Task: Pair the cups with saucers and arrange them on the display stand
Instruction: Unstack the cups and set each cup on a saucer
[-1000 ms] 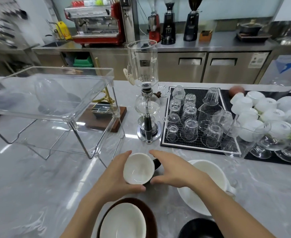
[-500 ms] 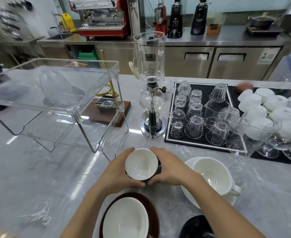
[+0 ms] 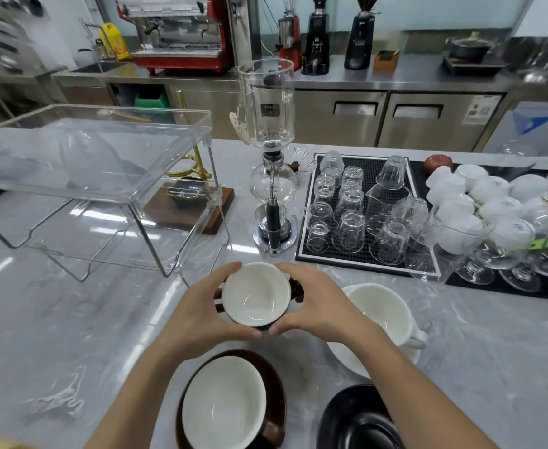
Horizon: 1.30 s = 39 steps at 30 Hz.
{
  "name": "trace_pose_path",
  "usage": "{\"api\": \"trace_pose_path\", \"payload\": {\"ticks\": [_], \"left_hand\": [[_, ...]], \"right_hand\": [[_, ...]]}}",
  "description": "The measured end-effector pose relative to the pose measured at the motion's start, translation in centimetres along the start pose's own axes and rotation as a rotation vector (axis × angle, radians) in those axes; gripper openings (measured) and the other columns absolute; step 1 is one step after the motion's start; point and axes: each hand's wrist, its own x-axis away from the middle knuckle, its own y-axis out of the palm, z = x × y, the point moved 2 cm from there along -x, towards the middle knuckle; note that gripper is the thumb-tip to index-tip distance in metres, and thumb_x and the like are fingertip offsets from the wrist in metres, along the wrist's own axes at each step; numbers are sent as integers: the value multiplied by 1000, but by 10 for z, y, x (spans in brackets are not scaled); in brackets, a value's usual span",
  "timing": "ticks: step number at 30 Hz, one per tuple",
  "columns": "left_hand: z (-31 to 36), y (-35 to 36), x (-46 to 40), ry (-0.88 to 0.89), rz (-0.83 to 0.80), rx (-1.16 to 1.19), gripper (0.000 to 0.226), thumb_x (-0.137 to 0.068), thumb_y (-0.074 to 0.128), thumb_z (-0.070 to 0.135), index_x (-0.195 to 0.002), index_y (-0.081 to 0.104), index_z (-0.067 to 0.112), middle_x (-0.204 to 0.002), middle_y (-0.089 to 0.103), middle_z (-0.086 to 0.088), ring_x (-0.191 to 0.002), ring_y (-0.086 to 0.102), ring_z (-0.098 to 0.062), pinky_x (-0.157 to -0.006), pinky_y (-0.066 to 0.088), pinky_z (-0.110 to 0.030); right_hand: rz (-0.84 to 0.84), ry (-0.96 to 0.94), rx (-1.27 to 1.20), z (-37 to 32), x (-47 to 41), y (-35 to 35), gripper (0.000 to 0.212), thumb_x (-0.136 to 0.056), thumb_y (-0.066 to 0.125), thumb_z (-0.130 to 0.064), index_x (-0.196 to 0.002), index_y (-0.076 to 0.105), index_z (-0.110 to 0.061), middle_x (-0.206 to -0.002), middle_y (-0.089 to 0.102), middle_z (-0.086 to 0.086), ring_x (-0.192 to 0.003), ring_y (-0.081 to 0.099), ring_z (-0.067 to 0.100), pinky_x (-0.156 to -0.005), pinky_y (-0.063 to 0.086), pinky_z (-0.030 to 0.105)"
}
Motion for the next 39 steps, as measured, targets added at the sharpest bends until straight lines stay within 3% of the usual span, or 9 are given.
{"api": "trace_pose_path", "payload": {"ticks": [6, 12, 18, 23, 27, 30, 33, 35, 39], "left_hand": [[25, -1, 20, 97, 27, 17, 110, -38, 96, 48, -138, 51, 43, -122, 63, 28, -108, 63, 7, -84, 56, -15], [50, 11, 45, 204, 67, -12, 107, -45, 95, 54, -140, 49, 42, -127, 62, 26, -117, 59, 3, -90, 55, -23], [69, 30, 63, 263, 51, 38, 105, -46, 94, 59, -139, 49, 45, -129, 59, 31, -118, 59, 4, -88, 59, -31], [76, 49, 74, 301, 30, 47, 107, -43, 96, 59, -138, 48, 47, -129, 60, 30, -116, 61, 2, -76, 56, -15], [80, 67, 80, 327, 2, 34, 112, -41, 100, 50, -139, 46, 43, -122, 69, 21, -113, 66, -3, -83, 61, -34], [83, 80, 85, 357, -34, 28, 106, -43, 99, 49, -136, 47, 45, -118, 70, 23, -112, 67, -1, -80, 62, -36], [84, 93, 91, 356, -79, 28, 103, -45, 99, 49, -135, 48, 46, -117, 70, 23, -110, 67, -2, -80, 62, -36], [84, 101, 95, 363, -114, 17, 102, -45, 99, 48, -134, 48, 47, -117, 69, 26, -110, 66, 1, -80, 61, -31], [80, 116, 103, 357, -194, 3, 106, -46, 97, 51, -137, 42, 51, -125, 61, 33, -118, 59, 7, -85, 60, -27]], "right_hand": [[96, -43, -61, -8, 27, -10, 97, -42, 93, -47, -131, 54, -47, -109, 52, -29, -98, 52, -9, -83, 42, 9], [193, -78, -99, -18, 58, -20, 88, -39, 91, -54, -110, 43, -76, -106, 56, -19, -95, 57, -5, -78, 44, 4], [240, -90, -128, -18, 97, -29, 87, -41, 89, -54, -118, 49, -67, -95, 54, -10, -88, 55, 3, -78, 46, 10], [241, -36, -98, -14, 129, -35, 88, -43, 87, -55, -121, 48, -68, -96, 54, -5, -88, 54, 6, -78, 44, 8], [240, 13, -103, -5, 157, -39, 87, -44, 88, -50, -123, 55, -60, -98, 53, -6, -94, 56, 7, -82, 46, 15], [238, 52, -154, 2, 176, -39, 93, -44, 90, -46, -131, 58, -49, -104, 55, -12, -103, 55, 5, -86, 44, 10], [241, 71, -134, 7, 195, -39, 93, -46, 90, -48, -132, 54, -54, -117, 55, -24, -113, 55, 1, -90, 44, 11], [251, 103, -117, 10, 206, -37, 95, -47, 90, -48, -133, 50, -60, -114, 52, -34, -110, 54, -4, -88, 43, 9], [258, 203, -117, 20, 228, -29, 94, -44, 87, -52, -129, 49, -64, -103, 52, -24, -101, 56, 4, -85, 48, 21]]}}
